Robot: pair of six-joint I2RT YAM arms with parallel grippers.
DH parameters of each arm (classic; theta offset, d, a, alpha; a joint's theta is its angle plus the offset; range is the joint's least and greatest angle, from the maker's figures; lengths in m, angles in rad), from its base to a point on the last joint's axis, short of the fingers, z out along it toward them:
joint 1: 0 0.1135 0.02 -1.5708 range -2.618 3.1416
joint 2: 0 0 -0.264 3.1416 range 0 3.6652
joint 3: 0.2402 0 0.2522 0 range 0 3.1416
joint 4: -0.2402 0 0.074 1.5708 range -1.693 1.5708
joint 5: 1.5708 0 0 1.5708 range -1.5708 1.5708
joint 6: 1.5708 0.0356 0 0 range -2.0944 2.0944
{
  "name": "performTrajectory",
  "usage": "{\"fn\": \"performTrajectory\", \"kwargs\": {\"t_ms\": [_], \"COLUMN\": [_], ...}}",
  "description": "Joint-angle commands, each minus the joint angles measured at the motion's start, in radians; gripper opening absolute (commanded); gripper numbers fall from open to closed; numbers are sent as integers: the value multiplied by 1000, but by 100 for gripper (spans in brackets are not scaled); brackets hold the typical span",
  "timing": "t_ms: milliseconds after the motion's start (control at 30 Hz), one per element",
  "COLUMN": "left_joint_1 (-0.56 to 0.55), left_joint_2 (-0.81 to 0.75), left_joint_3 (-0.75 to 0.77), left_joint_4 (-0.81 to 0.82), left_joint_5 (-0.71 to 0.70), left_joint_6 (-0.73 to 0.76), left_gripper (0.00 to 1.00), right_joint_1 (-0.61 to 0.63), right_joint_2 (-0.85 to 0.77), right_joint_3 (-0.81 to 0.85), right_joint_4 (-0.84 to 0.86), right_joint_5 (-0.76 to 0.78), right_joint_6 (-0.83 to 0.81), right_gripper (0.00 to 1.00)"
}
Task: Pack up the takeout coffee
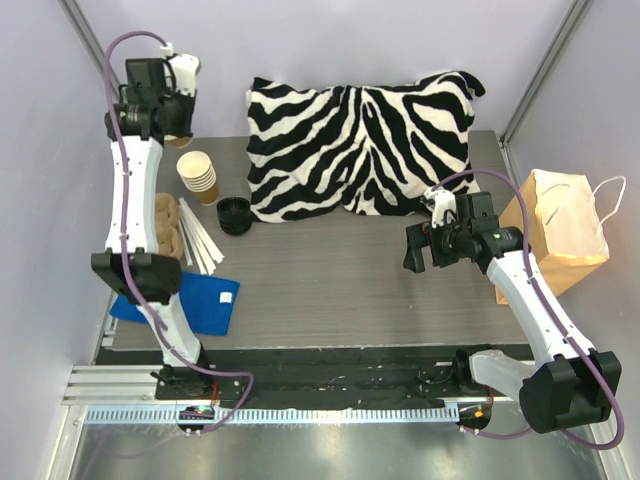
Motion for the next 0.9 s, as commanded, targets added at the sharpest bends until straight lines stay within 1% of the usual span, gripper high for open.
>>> {"fn": "performTrajectory", "kwargs": {"t_ms": [0,33,67,100,133,167,200,233,300,333,367,400,467,500,600,733,867], "left_joint_1": [-177,-270,-324,-380,-491,-551,-613,-727,-820,-896,-931,-989,-1032,-1062,-1106,-1150,-1179], "left_joint_2": [-213,-247,-312,-340,-363,-400,-411,-420,-442,-445,-443,-437,-425,-410,-371,-316,-304], "left_joint_3": [-159,-211,-260,-373,-420,-470,-553,-601,-681,-754,-785,-814,-879,-894,-917,-957,-1011], "left_joint_4": [-20,-10,-5,4,14,14,18,32,63,101,119,154,199,237,273,328,392], "left_joint_5": [10,5,-1,-22,-25,-33,-83,-99,-114,-132,-140,-143,-157,-156,-142,-151,-166], "left_joint_6": [98,130,141,150,151,168,176,184,191,196,197,199,199,197,170,150,125], "left_gripper": [0,0,0,0,0,0,0,0,0,0,0,0,0,0,0,0,0], "right_joint_1": [-6,-6,-8,-9,-11,-14,-15,-17,-23,-25,-28,-29,-34,-35,-37,-40,-40], "right_joint_2": [-4,-1,-1,2,5,7,8,10,13,13,10,8,4,1,1,7,16], "right_joint_3": [49,50,52,56,56,58,59,59,61,62,61,59,56,53,49,45,45], "right_joint_4": [20,18,18,18,20,21,24,26,24,24,24,26,24,23,21,23,23], "right_joint_5": [-31,-36,-37,-40,-40,-42,-42,-42,-40,-40,-40,-40,-37,-36,-34,-37,-42], "right_joint_6": [-5,-3,0,1,4,9,12,14,17,18,18,18,18,18,18,15,15], "right_gripper": [100,100,100,100,100,100,100,100,100,100,100,100,100,100,100,100,100]}}
